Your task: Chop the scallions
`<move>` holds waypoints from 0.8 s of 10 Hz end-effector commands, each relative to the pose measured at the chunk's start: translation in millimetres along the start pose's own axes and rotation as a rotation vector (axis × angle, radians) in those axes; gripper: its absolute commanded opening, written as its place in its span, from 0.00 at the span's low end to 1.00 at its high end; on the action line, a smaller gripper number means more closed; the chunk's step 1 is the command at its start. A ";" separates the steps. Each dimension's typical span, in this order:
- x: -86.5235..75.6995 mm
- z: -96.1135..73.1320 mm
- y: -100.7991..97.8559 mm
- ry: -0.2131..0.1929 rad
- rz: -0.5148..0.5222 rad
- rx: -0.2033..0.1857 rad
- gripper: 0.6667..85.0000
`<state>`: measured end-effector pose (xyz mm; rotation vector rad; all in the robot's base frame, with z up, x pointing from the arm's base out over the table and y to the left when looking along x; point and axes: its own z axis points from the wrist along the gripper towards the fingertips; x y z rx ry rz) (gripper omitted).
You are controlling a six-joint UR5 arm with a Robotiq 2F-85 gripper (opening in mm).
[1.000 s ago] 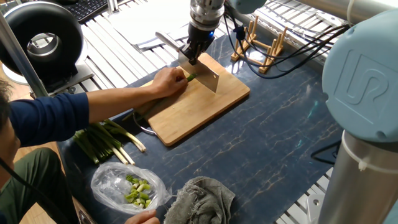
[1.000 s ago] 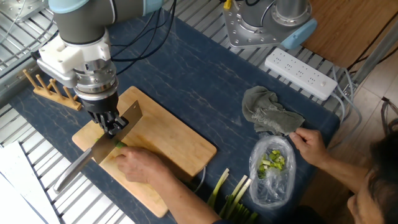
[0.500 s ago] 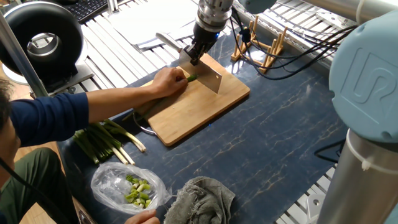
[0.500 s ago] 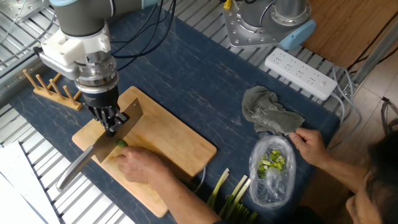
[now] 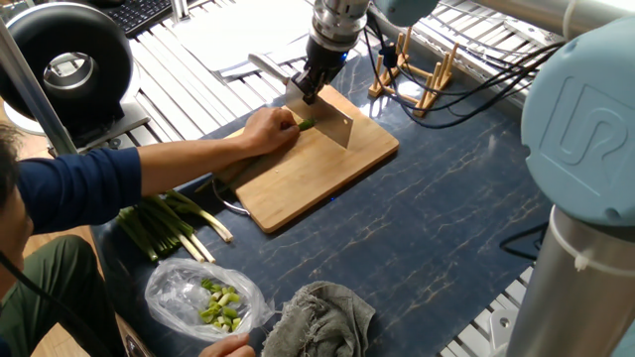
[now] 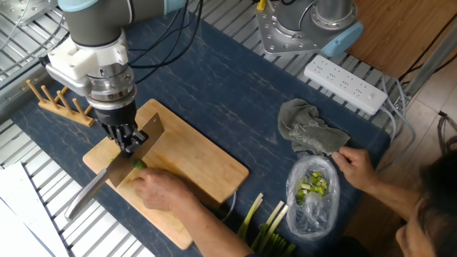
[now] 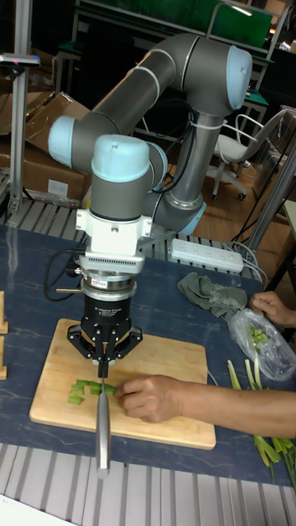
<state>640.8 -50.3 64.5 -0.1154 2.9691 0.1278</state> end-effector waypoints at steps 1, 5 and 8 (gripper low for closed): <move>6.3 -24.0 -9.1 0.037 -0.005 -0.026 0.01; 2.6 -57.1 -3.4 0.086 0.008 0.076 0.01; -12.3 -67.9 18.3 0.075 0.008 0.091 0.01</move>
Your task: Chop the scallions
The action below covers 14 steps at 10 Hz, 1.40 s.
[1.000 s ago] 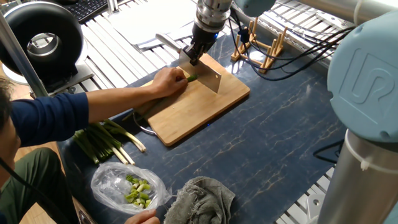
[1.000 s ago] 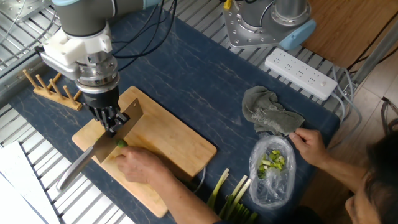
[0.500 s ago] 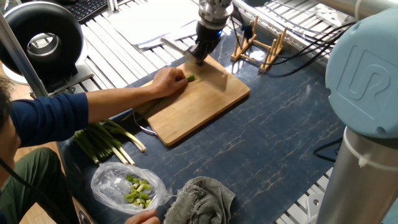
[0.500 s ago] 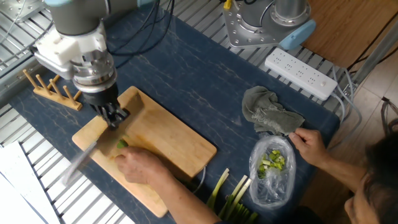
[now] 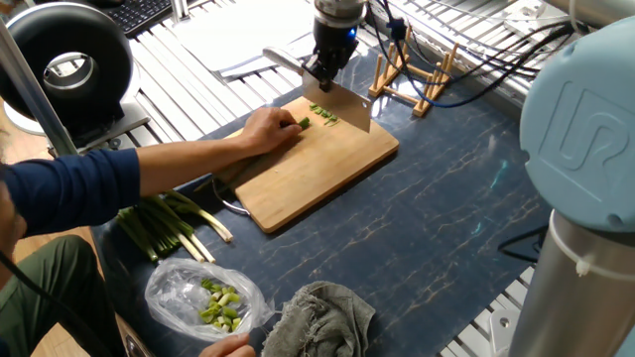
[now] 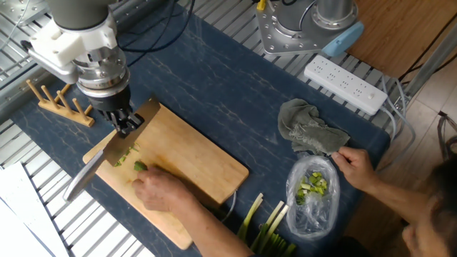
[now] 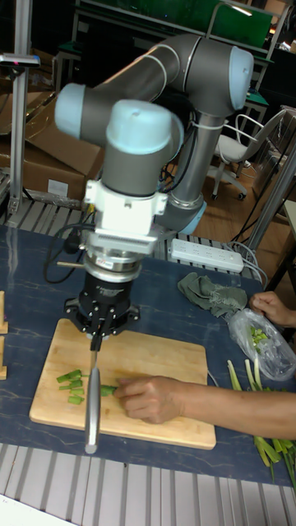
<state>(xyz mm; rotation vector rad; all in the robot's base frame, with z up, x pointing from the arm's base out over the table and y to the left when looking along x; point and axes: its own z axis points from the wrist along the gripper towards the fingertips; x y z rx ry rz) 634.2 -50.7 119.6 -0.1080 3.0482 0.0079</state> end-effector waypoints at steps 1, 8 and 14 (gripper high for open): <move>-15.6 -11.8 15.7 -0.023 -0.001 0.014 0.01; -41.7 -2.0 33.1 -0.086 -0.044 -0.006 0.01; -43.3 19.5 24.9 -0.066 -0.056 -0.009 0.01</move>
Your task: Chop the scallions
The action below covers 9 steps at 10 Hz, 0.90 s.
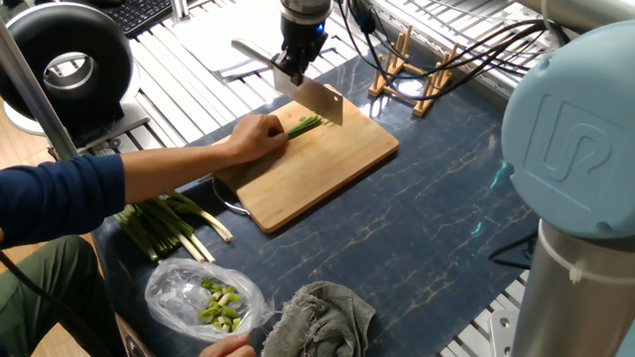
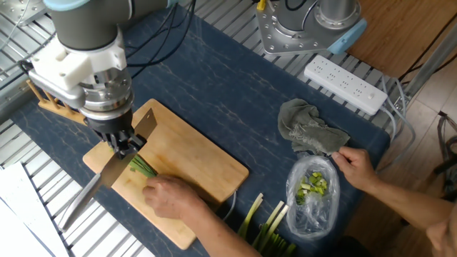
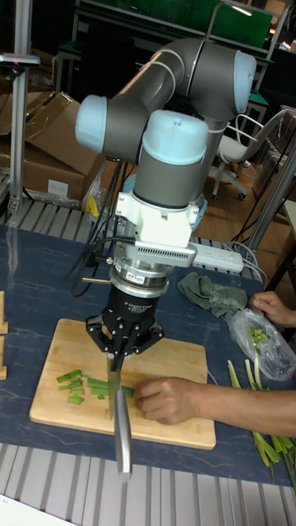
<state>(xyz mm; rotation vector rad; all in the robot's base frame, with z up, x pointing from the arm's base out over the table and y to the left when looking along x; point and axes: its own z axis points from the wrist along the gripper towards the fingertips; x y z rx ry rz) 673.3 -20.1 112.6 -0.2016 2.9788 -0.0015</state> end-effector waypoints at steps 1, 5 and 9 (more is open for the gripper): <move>-3.3 16.0 -7.6 -0.009 0.001 -0.016 0.01; -1.5 31.1 -9.0 -0.012 -0.009 -0.016 0.01; -1.5 37.4 -4.0 -0.026 -0.004 -0.029 0.01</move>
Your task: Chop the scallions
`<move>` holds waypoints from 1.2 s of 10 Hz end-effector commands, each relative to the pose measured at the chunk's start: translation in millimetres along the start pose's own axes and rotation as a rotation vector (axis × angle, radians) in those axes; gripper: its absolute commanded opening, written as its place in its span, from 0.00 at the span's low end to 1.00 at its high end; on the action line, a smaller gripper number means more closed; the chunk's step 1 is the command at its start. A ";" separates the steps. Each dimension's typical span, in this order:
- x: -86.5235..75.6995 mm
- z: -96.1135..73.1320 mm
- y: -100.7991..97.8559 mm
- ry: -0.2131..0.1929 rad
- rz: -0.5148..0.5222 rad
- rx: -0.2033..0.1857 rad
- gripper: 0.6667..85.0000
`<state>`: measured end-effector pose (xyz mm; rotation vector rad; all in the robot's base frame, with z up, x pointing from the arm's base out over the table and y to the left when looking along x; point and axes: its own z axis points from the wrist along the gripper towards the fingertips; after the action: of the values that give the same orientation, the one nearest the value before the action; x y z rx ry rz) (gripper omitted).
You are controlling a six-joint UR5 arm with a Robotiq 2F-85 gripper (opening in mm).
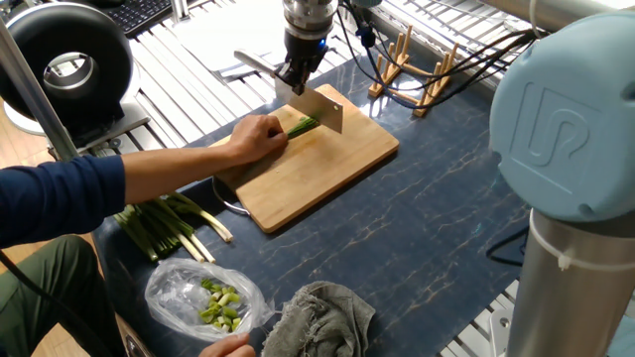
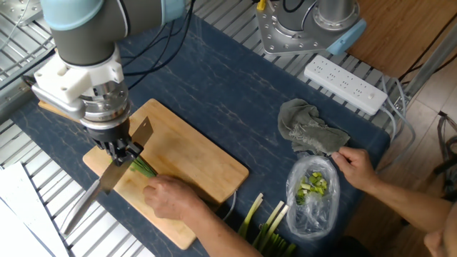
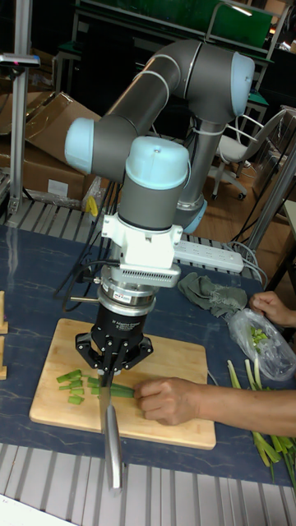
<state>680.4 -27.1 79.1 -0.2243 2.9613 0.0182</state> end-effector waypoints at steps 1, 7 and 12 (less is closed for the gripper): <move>0.6 2.0 5.4 -0.008 0.014 -0.016 0.01; -0.7 8.6 8.1 -0.020 0.014 -0.022 0.01; 9.2 3.4 1.3 -0.022 -0.003 -0.030 0.01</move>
<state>676.0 -25.3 69.1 -0.2321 2.9419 0.0475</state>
